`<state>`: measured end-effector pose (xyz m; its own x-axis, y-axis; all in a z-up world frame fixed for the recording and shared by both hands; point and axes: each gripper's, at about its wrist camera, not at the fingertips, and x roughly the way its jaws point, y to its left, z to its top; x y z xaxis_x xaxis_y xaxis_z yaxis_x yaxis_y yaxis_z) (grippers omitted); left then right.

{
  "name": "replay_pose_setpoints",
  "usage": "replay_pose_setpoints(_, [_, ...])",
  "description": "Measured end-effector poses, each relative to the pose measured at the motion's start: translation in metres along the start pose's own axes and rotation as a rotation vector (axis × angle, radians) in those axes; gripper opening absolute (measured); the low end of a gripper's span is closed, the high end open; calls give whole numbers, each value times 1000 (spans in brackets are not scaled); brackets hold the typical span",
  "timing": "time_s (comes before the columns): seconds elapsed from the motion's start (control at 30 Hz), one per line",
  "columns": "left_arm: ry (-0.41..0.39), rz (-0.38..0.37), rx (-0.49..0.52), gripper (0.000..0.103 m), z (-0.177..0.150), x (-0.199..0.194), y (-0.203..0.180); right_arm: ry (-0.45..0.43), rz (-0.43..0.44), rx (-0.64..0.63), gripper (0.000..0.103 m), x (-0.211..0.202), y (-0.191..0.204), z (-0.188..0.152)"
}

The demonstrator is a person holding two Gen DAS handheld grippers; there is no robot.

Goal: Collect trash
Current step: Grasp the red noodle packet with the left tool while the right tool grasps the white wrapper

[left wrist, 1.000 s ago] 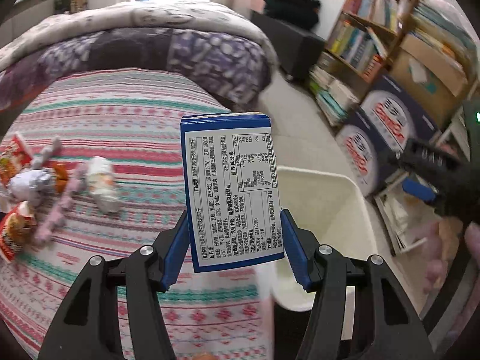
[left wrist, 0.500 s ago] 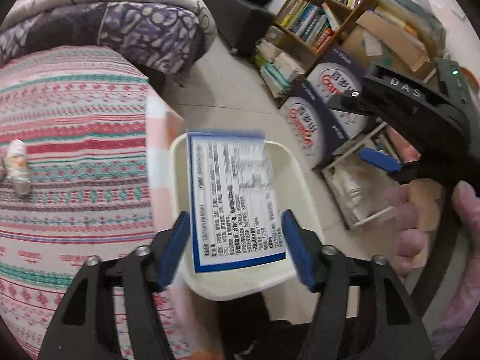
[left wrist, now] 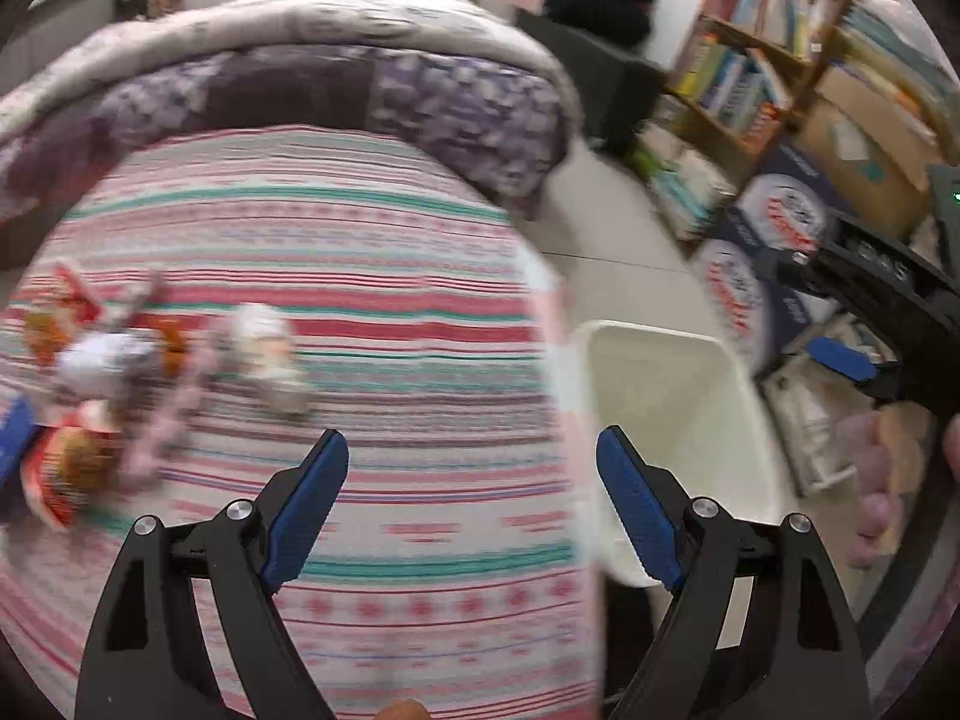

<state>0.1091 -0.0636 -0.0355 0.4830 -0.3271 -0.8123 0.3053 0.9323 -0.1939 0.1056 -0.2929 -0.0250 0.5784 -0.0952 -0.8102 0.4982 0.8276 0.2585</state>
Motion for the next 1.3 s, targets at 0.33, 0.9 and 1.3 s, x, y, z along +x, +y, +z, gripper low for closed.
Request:
replay_pose_setpoints(0.33, [130, 330, 12, 83, -6, -10, 107, 94, 48, -148, 93, 23, 78, -34])
replay_pose_setpoints(0.9, [323, 530, 374, 66, -39, 50, 186, 230, 68, -389, 93, 96, 178, -79])
replay_pose_setpoints(1.3, [132, 198, -31, 43, -10, -26, 218, 300, 176, -459, 74, 134, 223, -101])
